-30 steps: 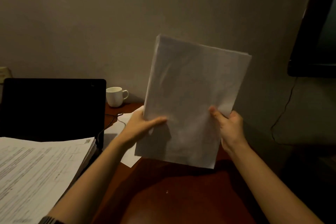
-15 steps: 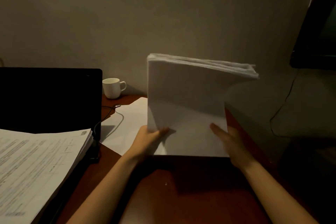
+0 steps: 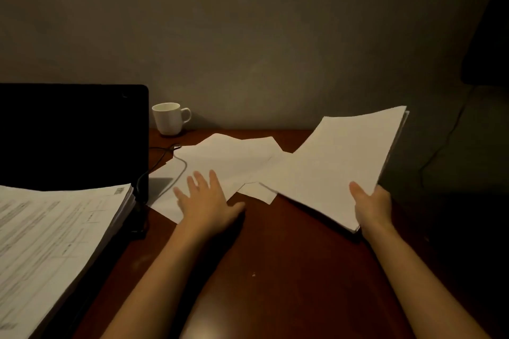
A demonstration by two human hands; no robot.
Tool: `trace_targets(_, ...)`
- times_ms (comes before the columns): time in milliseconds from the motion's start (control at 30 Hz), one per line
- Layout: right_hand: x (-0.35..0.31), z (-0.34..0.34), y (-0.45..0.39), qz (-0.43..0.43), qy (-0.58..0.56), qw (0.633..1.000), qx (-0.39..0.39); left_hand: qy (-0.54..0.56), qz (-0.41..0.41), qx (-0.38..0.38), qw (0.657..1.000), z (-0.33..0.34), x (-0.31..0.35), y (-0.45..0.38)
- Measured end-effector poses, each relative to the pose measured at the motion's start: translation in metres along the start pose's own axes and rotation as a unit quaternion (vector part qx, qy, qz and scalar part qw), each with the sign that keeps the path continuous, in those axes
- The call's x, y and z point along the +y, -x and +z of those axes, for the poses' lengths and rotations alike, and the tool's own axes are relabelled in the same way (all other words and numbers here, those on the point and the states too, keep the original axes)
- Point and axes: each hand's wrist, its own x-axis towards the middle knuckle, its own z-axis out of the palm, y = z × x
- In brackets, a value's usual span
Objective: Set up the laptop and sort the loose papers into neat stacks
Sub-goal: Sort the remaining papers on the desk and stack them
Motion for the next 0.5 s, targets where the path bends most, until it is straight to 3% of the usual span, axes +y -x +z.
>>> trace_targets(67,0.0,-0.001,-0.001,0.015,-0.006,1.0,-0.007,-0.028,-0.029,-0.033,0.999,0.006,-0.001,0.001)
trace_targets(267,-0.002,-0.005,-0.001,0.031,0.021,0.999,-0.034,-0.068,0.05,-0.068,0.994,-0.001,0.033,0.017)
trace_targets(500,0.0,-0.013,-0.005,0.06,0.033,0.996,-0.059,-0.034,0.115,-0.005,0.993,-0.008,0.021,0.015)
